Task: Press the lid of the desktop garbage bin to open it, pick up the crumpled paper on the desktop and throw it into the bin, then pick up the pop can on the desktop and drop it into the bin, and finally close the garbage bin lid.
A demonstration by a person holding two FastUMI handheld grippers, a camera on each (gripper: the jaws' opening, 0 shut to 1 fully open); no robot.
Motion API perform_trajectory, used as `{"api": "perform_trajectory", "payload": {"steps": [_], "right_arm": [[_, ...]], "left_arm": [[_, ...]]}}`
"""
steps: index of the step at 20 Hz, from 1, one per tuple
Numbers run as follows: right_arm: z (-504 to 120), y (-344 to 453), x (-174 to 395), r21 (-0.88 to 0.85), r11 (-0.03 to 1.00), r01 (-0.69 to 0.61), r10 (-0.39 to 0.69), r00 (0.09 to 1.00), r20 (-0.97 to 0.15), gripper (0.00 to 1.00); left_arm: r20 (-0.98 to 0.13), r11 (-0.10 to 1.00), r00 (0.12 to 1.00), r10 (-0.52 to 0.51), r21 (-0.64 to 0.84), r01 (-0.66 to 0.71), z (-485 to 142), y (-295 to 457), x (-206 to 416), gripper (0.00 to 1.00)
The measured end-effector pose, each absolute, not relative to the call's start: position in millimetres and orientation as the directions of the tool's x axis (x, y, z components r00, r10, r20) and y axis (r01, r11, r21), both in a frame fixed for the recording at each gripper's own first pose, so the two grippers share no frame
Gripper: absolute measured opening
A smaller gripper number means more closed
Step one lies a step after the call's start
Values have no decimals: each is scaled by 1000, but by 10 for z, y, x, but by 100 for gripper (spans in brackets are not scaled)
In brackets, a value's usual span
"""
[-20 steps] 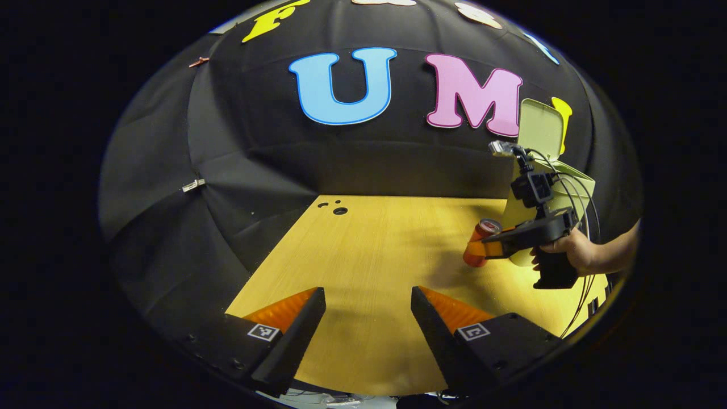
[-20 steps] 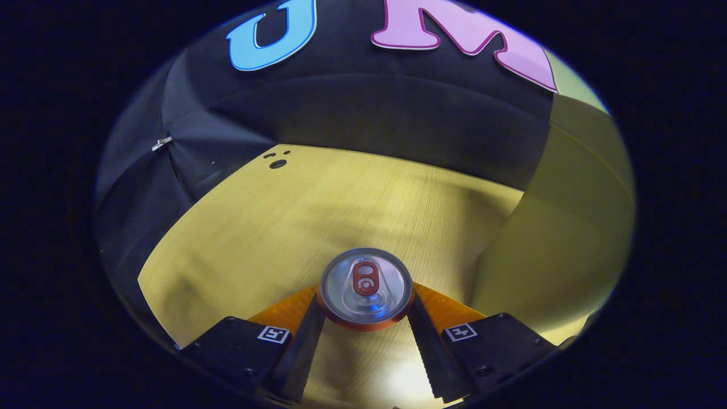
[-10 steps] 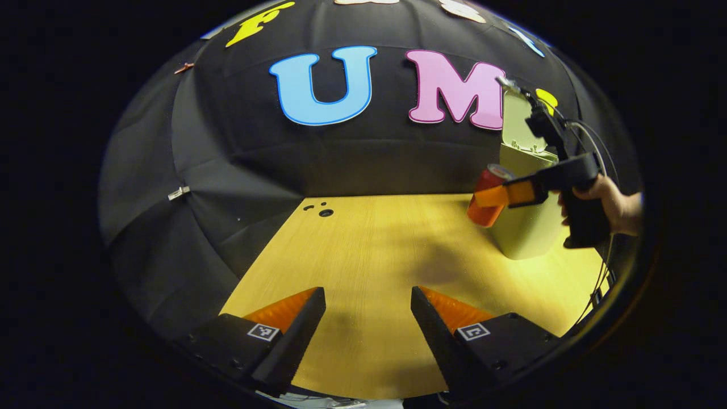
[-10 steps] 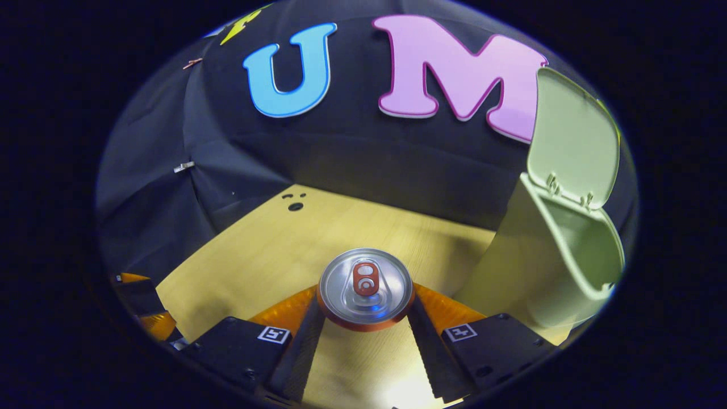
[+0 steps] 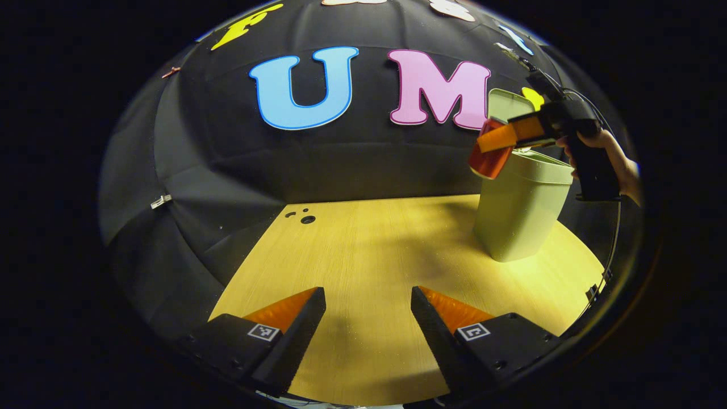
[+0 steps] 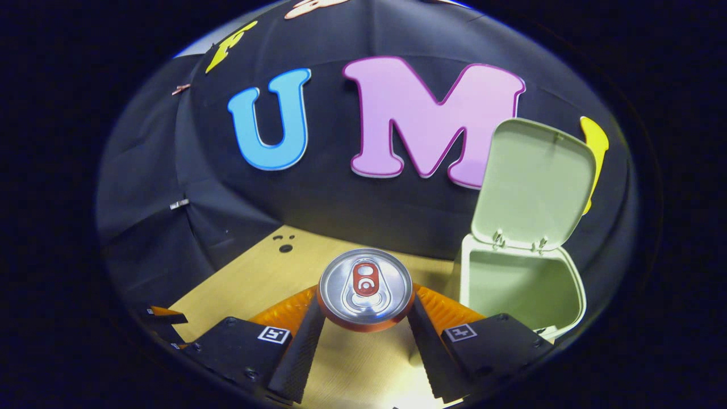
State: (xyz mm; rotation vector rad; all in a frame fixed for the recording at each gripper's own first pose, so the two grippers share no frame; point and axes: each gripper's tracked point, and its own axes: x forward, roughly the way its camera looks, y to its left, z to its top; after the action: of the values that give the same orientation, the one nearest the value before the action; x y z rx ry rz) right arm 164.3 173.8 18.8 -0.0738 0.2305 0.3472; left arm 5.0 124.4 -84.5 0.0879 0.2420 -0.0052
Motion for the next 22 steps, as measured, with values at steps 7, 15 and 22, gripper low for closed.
{"api": "perform_trajectory", "payload": {"steps": [7,15,22], "right_arm": [[730,1044,1859,-42,977,-211,204,970,-132,82],[615,274,2002,-62,996,-59,48,986,-159,83],[387,118,2099,-72,997,-28,12,978,-210,83]], "left_arm": [[-255,997,967,-6,71,25,-894,1212,67,98],[-283,1000,959,2,29,7,-954,1205,115,98],[-284,999,959,1,41,11,-910,1135,165,98]]}}
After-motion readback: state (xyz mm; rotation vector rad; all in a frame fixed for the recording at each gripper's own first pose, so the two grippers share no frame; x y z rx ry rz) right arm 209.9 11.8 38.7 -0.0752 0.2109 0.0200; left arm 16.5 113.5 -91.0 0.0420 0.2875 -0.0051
